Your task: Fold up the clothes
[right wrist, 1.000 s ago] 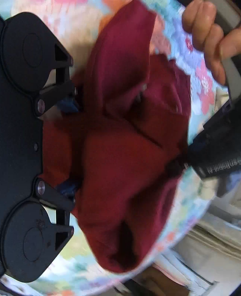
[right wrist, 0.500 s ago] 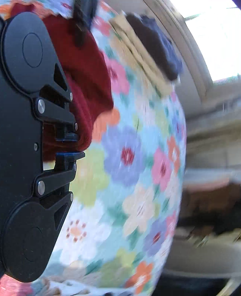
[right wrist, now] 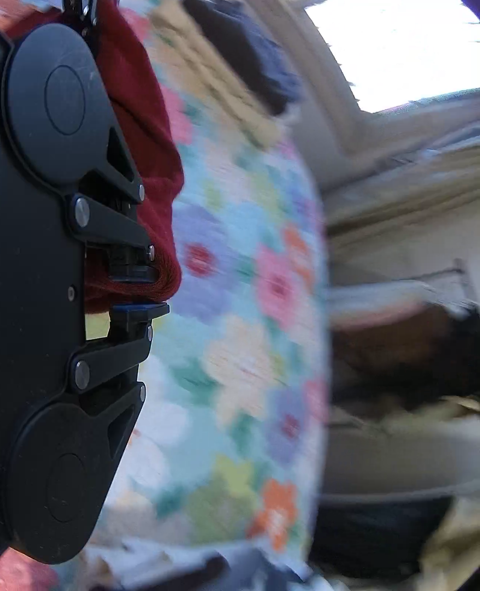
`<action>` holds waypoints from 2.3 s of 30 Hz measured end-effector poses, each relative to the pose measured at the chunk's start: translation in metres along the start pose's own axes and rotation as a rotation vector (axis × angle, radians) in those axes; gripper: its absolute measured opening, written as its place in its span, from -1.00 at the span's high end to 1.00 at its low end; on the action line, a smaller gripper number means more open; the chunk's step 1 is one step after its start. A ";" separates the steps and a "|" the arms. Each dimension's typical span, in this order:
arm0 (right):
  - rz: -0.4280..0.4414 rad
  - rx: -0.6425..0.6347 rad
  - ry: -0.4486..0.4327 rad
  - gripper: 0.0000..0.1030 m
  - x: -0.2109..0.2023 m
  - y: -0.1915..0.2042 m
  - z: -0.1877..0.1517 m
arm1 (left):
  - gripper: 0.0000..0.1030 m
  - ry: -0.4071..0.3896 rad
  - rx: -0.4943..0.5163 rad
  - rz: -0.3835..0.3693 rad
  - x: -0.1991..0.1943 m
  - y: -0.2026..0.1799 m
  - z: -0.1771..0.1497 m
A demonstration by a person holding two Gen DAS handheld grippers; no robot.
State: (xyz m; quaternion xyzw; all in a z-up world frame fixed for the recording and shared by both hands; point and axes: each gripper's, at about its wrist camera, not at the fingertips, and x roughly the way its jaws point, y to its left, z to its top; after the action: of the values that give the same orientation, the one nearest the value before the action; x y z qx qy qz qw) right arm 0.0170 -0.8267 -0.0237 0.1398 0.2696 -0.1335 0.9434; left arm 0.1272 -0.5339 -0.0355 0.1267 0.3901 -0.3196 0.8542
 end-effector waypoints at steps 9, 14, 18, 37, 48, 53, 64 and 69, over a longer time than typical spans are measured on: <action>-0.092 -0.044 -0.198 0.80 -0.006 -0.002 0.012 | 0.76 -0.155 0.044 0.128 0.012 0.013 0.100; -0.130 0.001 -0.154 0.80 0.020 -0.022 0.010 | 0.61 -0.168 0.104 0.234 0.061 0.008 0.150; -0.138 0.014 -0.054 0.79 0.046 -0.032 -0.004 | 0.32 0.034 0.131 0.237 0.109 0.011 0.161; 0.126 0.093 0.163 0.01 -0.018 -0.006 -0.051 | -0.12 0.198 0.276 0.094 -0.031 0.052 0.062; 0.483 0.245 0.408 -0.06 0.013 0.043 -0.081 | -0.34 0.124 0.137 -0.082 0.006 0.047 0.014; 0.438 0.017 0.401 0.00 0.021 0.081 -0.095 | -0.18 0.102 0.106 -0.110 0.023 0.049 0.015; 0.189 -0.320 0.163 0.96 -0.024 0.119 -0.071 | 0.91 0.067 0.014 0.059 0.025 0.084 -0.005; 0.133 -0.390 0.097 0.96 -0.024 0.108 -0.045 | 0.90 0.193 0.127 0.063 0.009 0.063 -0.039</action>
State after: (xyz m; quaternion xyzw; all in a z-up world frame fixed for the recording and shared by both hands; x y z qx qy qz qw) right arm 0.0116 -0.7077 -0.0265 -0.0217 0.3257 -0.0094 0.9452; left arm 0.1493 -0.4716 -0.0704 0.2228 0.4453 -0.3031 0.8126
